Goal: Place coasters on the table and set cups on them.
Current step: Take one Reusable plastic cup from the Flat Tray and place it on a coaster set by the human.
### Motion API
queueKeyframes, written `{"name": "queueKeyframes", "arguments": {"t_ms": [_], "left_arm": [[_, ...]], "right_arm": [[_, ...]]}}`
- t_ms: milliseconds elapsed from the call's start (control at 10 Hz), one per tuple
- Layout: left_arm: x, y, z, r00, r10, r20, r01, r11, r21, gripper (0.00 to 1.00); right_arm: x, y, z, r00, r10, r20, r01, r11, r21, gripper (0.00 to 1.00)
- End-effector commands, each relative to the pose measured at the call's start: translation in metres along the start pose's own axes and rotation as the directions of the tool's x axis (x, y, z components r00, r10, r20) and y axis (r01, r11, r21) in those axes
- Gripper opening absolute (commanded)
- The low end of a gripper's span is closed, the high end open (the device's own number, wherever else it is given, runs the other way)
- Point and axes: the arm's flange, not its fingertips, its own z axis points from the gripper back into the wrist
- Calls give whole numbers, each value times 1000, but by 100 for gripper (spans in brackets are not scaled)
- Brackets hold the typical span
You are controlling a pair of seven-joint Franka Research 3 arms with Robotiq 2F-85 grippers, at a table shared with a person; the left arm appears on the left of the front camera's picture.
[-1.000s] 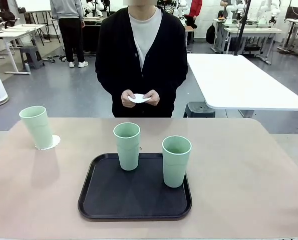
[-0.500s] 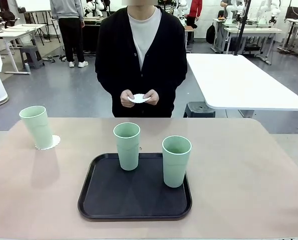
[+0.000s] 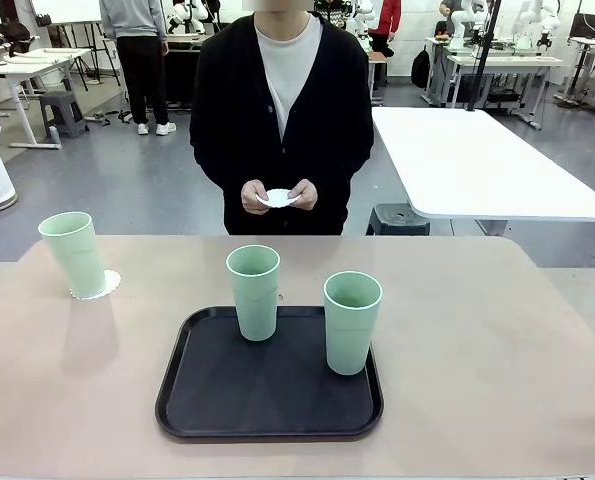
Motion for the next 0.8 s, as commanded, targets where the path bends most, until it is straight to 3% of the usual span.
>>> {"name": "queueKeyframes", "arguments": {"t_ms": [0,200,300,400,500,600,700], "left_arm": [[0,-2,-3,1000,23,-6,-23,999,27,100],[0,0,-1,1000,-1,1,1,1000,0,100],[-6,18,11,959,261,112,-250,963,-103,100],[-19,36,23,892,426,152,-386,893,-233,100],[-34,53,37,844,513,158,-431,823,-371,100],[-53,78,46,782,595,185,-468,756,-458,100],[-78,94,48,750,633,193,-479,720,-503,100]], "right_arm": [[0,0,1,1000,15,8,-15,1000,6,100],[0,0,1,1000,15,8,-15,1000,6,100],[0,0,1,1000,15,8,-15,1000,6,100],[0,0,1,1000,15,8,-15,1000,6,100],[0,0,1,1000,15,8,-15,1000,6,100],[0,0,1,1000,15,8,-15,1000,6,100],[0,0,1,1000,15,8,-15,1000,6,100]]}}
